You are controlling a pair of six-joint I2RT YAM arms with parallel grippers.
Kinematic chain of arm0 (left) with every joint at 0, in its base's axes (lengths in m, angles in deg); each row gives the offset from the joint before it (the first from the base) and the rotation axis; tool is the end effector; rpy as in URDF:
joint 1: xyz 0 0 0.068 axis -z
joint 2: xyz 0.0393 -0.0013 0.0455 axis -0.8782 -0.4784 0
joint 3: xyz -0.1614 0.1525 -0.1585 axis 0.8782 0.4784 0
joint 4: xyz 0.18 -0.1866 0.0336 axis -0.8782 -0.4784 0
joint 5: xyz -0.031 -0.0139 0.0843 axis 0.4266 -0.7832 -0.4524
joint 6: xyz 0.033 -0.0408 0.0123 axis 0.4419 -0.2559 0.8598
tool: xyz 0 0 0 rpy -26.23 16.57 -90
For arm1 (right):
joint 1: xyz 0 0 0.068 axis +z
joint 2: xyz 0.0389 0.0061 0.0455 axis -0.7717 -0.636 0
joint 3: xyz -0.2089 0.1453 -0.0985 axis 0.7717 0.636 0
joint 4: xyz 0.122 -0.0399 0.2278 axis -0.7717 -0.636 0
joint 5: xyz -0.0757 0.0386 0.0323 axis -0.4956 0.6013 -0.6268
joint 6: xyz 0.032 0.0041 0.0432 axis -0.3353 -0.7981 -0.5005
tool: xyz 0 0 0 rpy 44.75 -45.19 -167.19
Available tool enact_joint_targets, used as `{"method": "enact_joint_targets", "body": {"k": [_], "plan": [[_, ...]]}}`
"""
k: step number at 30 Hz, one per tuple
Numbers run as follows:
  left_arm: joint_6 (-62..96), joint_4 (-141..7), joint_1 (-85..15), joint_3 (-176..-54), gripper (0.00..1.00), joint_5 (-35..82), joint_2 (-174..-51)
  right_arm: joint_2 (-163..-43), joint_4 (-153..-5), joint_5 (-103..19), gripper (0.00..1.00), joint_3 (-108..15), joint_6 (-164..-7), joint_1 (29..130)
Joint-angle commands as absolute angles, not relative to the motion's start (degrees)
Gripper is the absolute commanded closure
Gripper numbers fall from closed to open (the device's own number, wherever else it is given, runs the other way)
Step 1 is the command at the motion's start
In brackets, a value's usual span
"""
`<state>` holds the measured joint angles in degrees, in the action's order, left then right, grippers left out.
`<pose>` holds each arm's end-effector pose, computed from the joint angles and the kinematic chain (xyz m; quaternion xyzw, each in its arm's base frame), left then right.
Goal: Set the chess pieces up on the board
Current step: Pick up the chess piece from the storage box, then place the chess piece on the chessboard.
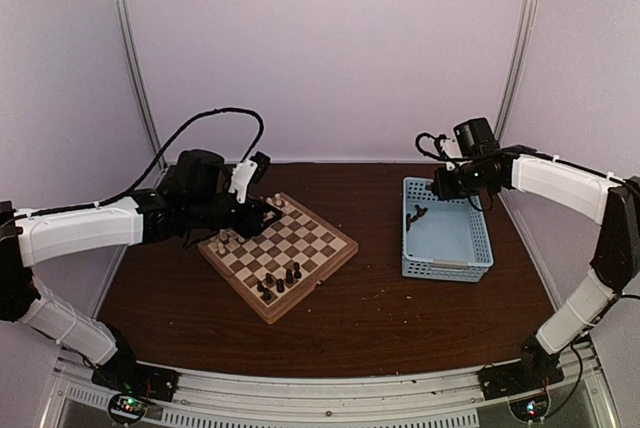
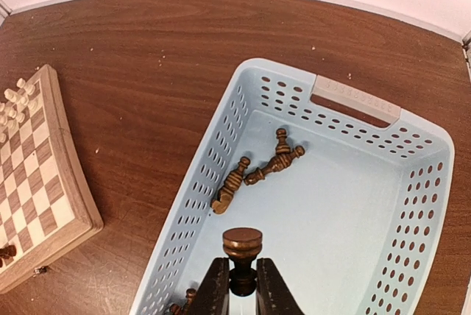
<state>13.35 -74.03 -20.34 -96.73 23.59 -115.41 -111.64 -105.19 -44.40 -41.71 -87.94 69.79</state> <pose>0.2303 -0.2074 0.2700 0.2291 0.8319 -0.2904 0.4137 0.3251 0.1174 0.2748 -0.0983 0.9220 0.1361 0.3488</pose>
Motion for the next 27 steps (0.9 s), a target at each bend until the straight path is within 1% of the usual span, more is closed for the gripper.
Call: {"method": "enact_joint_targets", "body": {"k": [1,5,9,14,18,22,25,27], "plan": [[14.7,-72.4,-20.1,-98.4,0.64,25.2,-115.4,-111.0,-109.3,-44.2,0.86,-40.3,-87.1,70.1],[14.4,-72.1,-20.1,-97.4,0.64,25.4,-114.3,-113.5,-108.0,-42.8,0.86,-41.2,-89.3,70.1],[14.5,-72.7,-20.1,-96.5,0.64,24.9,-113.2,-116.3,-107.2,-37.3,0.86,-43.4,-91.3,70.1],[15.9,-72.6,-20.1,-96.4,0.64,25.2,-113.5,-117.9,-108.6,-24.5,0.86,-46.8,-89.5,70.1],[16.0,-71.2,-20.1,-96.5,0.64,26.7,-114.5,-117.4,-108.4,-13.2,0.86,-46.6,-86.5,70.3],[16.7,-69.7,-20.1,-97.2,0.63,30.4,-116.1,-117.0,-107.8,-4.0,0.86,-45.9,-83.3,72.3],[18.6,-69.6,-20.1,-98.9,0.61,34.9,-117.8,-117.7,-108.0,-2.2,0.86,-46.8,-82.3,75.7],[22.2,-66.0,-19.8,-98.5,0.60,39.3,-118.3,-119.0,-109.3,-2.3,0.86,-48.4,-82.1,77.4]]}}
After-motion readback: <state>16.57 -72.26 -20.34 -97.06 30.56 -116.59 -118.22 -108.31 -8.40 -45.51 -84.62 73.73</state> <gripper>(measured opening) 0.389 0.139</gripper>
